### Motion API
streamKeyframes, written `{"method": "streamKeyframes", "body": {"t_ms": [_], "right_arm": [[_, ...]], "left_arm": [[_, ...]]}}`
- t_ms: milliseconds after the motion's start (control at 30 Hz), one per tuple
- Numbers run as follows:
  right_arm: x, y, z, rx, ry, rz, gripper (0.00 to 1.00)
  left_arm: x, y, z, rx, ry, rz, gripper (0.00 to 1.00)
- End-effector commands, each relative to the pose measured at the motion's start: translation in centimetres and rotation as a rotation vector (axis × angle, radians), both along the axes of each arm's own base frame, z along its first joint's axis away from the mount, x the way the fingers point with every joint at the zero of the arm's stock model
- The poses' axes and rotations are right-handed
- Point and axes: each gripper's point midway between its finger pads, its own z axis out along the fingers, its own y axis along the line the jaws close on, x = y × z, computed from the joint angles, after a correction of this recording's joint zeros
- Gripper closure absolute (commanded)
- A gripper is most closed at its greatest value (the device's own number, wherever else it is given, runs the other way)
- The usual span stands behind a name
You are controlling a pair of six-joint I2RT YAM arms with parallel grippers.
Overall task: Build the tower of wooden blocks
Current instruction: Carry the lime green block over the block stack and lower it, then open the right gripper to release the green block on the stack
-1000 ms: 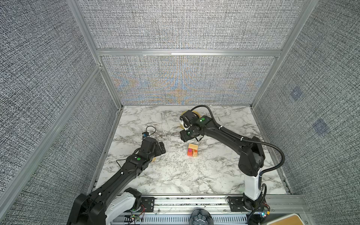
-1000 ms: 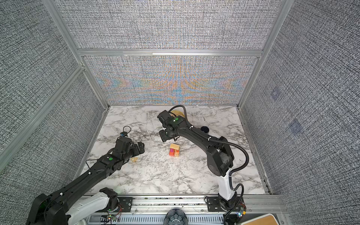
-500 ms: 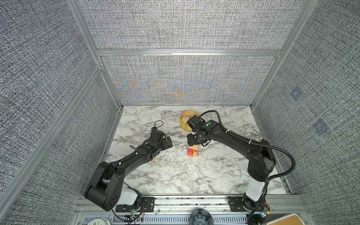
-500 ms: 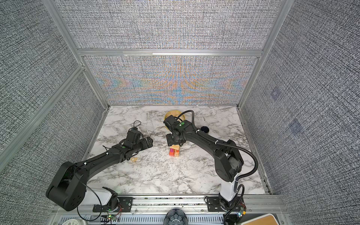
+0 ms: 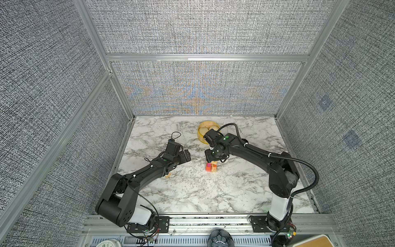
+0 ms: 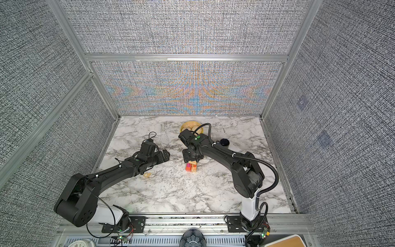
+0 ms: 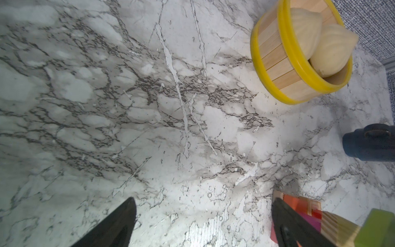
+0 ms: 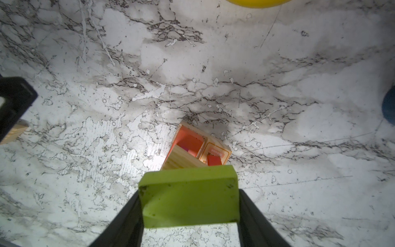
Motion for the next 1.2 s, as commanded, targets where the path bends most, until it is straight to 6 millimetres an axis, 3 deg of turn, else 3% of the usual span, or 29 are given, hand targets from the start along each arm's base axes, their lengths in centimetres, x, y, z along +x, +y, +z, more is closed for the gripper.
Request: {"method": "streamKeyframes", "body": {"t_ms": [0,467,667,967,1167], "right_arm": [[0.0,-0.2,0.1,-0.018,-0.003,0.008,0.59],[-0.3,-0.3,-0.6,-0.039,0.004,0.029,0.47],[-0.5,-0.3,-0.6,-0.049,0.006,0.037,0.34],[-0.5,-0.6,0.2,-0.057,-0.013,0.047,0.2],[-0.4,-1.2,1.7,-0.054,-0.059,0.047,0.17]], "left_arm": [[0.2,-0.1,0.1,-0.001,-0.013,-0.006,0.01],[0.2,-0.4,-0.4,-0.007,0.0,-0.019,0.01],[0.3,-0.6,-0.5,-0.012,0.003,-0.026,0.01],[0.2,-0.6,-0.4,-0.012,0.004,-0.027,0.01],[0.1,-0.2,0.3,0.002,0.0,-0.016,0.0]]}}
